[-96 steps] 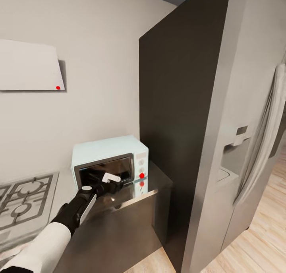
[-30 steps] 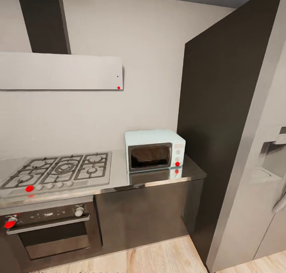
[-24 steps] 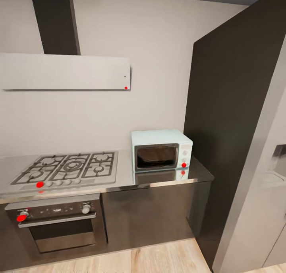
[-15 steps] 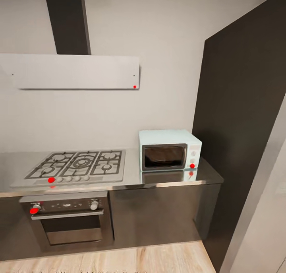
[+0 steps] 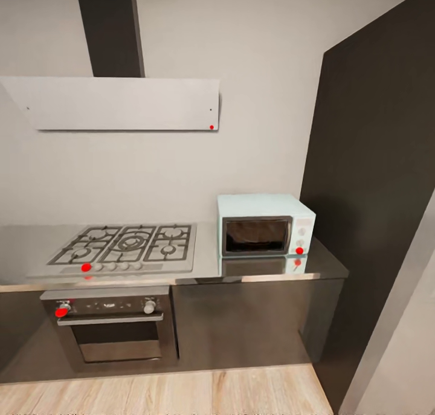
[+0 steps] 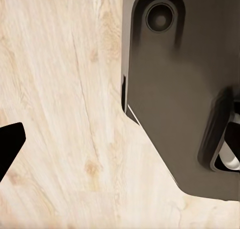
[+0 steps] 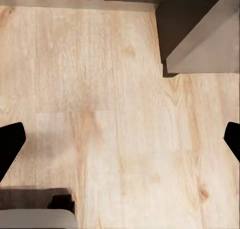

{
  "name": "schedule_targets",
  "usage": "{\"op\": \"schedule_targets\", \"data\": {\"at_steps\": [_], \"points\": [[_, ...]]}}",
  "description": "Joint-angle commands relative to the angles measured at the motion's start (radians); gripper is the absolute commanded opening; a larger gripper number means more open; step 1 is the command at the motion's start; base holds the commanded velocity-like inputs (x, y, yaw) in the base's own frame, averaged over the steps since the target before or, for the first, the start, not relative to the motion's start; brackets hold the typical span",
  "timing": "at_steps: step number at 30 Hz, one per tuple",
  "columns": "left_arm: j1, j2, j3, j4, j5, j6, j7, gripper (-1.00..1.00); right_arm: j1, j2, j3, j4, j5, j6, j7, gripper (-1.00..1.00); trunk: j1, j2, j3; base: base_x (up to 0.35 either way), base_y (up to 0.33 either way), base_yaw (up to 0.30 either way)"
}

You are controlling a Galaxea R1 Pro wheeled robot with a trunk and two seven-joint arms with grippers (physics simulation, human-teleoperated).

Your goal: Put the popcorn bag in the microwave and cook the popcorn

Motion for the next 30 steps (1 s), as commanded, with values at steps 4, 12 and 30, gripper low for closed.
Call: {"op": "schedule_targets", "data": {"at_steps": [4,12,30], "points": [[0.0,0.0,-0.008,-0.002,0.01,0.006,0.001,1.0,0.0,0.002,-0.009,-0.09,0.005,0.013,0.008,1.0,0.0,-0.001,-0.007,0.0,0.0,0.0],[0.0,-0.005,-0.008,-0.002,0.01,0.006,0.0,1.0,0.0,0.033,-0.006,-0.494,-0.02,0.286,0.039,1.0,0.0,-0.001,-0.02,0.0,0.0,0.0],[0.0,-0.012,-0.01,-0.002,0.01,0.006,0.0,1.0,-0.003,0.045,0.031,-1.004,-0.091,0.563,0.05,1.0,0.0,-0.001,-0.04,0.001,0.0,0.0]]}}
